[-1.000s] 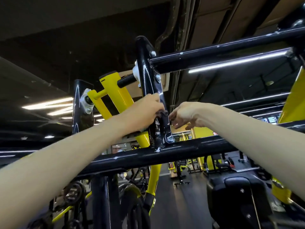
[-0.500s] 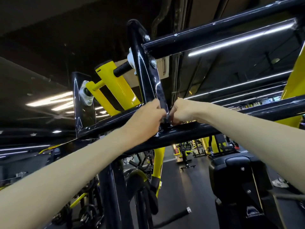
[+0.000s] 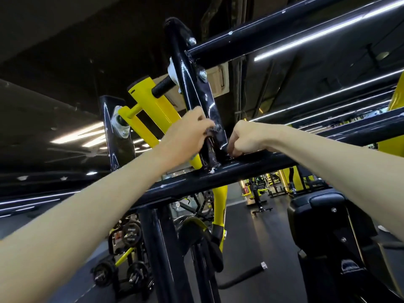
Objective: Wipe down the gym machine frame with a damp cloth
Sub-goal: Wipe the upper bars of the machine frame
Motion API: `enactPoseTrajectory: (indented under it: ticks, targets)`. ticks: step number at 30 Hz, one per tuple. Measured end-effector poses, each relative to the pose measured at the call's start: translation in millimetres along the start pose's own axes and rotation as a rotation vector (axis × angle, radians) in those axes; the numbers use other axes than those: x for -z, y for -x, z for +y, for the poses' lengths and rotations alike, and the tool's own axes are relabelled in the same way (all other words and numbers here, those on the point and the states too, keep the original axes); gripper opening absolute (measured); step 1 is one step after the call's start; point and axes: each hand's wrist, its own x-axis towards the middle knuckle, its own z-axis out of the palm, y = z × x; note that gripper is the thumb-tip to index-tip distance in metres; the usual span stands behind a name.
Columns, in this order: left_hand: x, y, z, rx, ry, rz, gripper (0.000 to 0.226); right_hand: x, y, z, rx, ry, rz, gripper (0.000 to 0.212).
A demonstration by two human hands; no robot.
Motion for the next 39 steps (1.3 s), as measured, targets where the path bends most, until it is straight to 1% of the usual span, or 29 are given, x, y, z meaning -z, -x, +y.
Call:
enactPoseTrajectory:
  ticks: [2, 5, 6, 7, 10, 11, 12, 13, 15, 16, 17, 18, 20, 21, 22, 23, 24, 26, 27, 28, 29, 30, 32, 33, 34, 36, 37, 38, 39]
  targets:
    - [-4.2, -2.4, 1.4, 0.065, 0.008, 0.042, 0.024, -0.6, -0.6, 0.3, 0.009, 0.006, 0.010, 0.024]
    - [-13.4, 23.2, 23.2, -0.132, 0.011, -0.122, 0.019, -0.7, -1.5, 1.4, 0.019, 0.010, -0.006, 0.023]
    - [-11.1, 26.7, 22.6, -0.175, 0.030, -0.172, 0.020, -0.1, -1.3, 2.3, 0.019, 0.001, -0.010, 0.023]
    - [-8.2, 21.6, 17.0, -0.166, 0.045, -0.177, 0.021, 0.4, -1.0, 2.7, 0.013, -0.012, -0.009, 0.023]
    - [-2.6, 0.3, 2.9, 0.009, 0.022, -0.011, 0.024, -0.6, 0.8, 1.3, 0.003, -0.029, -0.001, 0.023]
    - [-4.8, 1.4, 4.1, 0.048, 0.018, 0.017, 0.024, -1.0, 0.9, 1.3, 0.006, -0.034, -0.005, 0.024]
    - [-7.1, 6.7, 8.5, 0.029, 0.025, 0.003, 0.024, -0.8, 0.5, 1.8, 0.009, -0.039, -0.006, 0.024]
    - [-9.4, 14.8, 14.5, -0.039, 0.027, -0.054, 0.024, -0.1, 0.3, 2.2, 0.009, -0.050, -0.011, 0.024]
    - [-6.8, 28.4, 23.3, -0.219, 0.033, -0.229, 0.025, 3.6, 0.4, 3.2, 0.005, -0.083, -0.059, 0.025]
    - [-0.9, 23.0, 19.9, -0.270, 0.015, -0.282, 0.026, 7.1, 0.7, 3.0, -0.003, -0.115, -0.096, 0.026]
    - [5.0, 9.0, 13.4, -0.247, -0.022, -0.290, 0.027, 10.8, 1.3, 1.4, -0.012, -0.166, -0.123, 0.027]
    - [9.3, -8.8, 4.8, -0.174, -0.055, -0.249, 0.027, 14.2, 1.7, -0.4, -0.020, -0.232, -0.125, 0.027]
    - [15.3, -37.6, -12.0, 0.030, -0.010, -0.091, 0.026, 17.1, 0.1, -3.3, -0.042, -0.412, -0.036, 0.028]
    - [14.1, -42.5, -14.3, 0.098, 0.021, -0.016, 0.027, 17.3, -3.2, -4.3, -0.057, -0.495, 0.038, 0.028]
    - [12.2, -41.4, -11.6, 0.122, 0.025, 0.007, 0.027, 17.5, -8.1, -4.9, -0.087, -0.558, 0.114, 0.028]
    - [8.0, -35.3, -7.1, 0.106, 0.015, -0.039, 0.027, 16.4, -12.9, -6.1, -0.124, -0.617, 0.175, 0.026]
    - [4.0, -25.0, 0.7, 0.041, -0.002, -0.117, 0.026, 14.5, -19.8, -7.7, -0.170, -0.664, 0.215, 0.025]
    - [3.8, -8.6, 12.8, -0.170, -0.049, -0.217, 0.024, 11.5, -29.2, -8.6, -0.270, -0.770, 0.234, 0.027]
    - [5.9, -11.2, 8.3, -0.250, -0.085, -0.240, 0.023, 9.2, -32.8, -11.3, -0.291, -0.829, 0.229, 0.027]
    - [8.7, -21.1, 0.0, -0.312, -0.133, -0.215, 0.021, 7.2, -38.8, -13.0, -0.291, -0.873, 0.233, 0.025]
    - [11.4, -34.9, -8.9, -0.323, -0.175, -0.167, 0.018, 5.5, -44.7, -15.3, -0.288, -0.900, 0.260, 0.021]
    - [13.9, -49.1, -17.6, -0.284, -0.209, -0.113, 0.014, 3.4, -50.4, -17.5, -0.291, -0.926, 0.298, 0.017]
    - [17.8, -71.3, -27.1, -0.092, -0.277, 0.000, 0.015, 3.6, -55.8, -26.6, -0.289, -1.013, 0.340, 0.009]
    - [15.8, -75.5, -27.3, -0.025, -0.303, 0.009, 0.017, 4.2, -54.0, -31.6, -0.272, -1.052, 0.356, 0.009]
    - [14.2, -74.8, -23.3, -0.026, -0.305, -0.014, 0.016, 4.0, -54.8, -34.1, -0.256, -1.093, 0.385, 0.016]
    - [9.2, -60.8, -15.6, -0.137, -0.236, -0.114, 0.015, 1.7, -55.7, -29.3, -0.260, -1.154, 0.429, 0.033]
    - [10.8, -53.3, -15.4, -0.185, -0.195, -0.181, 0.021, -0.2, -57.6, -24.8, -0.267, -1.144, 0.440, 0.036]
    - [16.0, -53.7, -19.4, -0.195, -0.188, -0.244, 0.032, -2.0, -56.8, -21.0, -0.272, -1.130, 0.449, 0.037]
    - [21.2, -61.1, -28.4, -0.181, -0.213, -0.266, 0.041, -0.3, -55.3, -19.1, -0.265, -1.112, 0.442, 0.037]
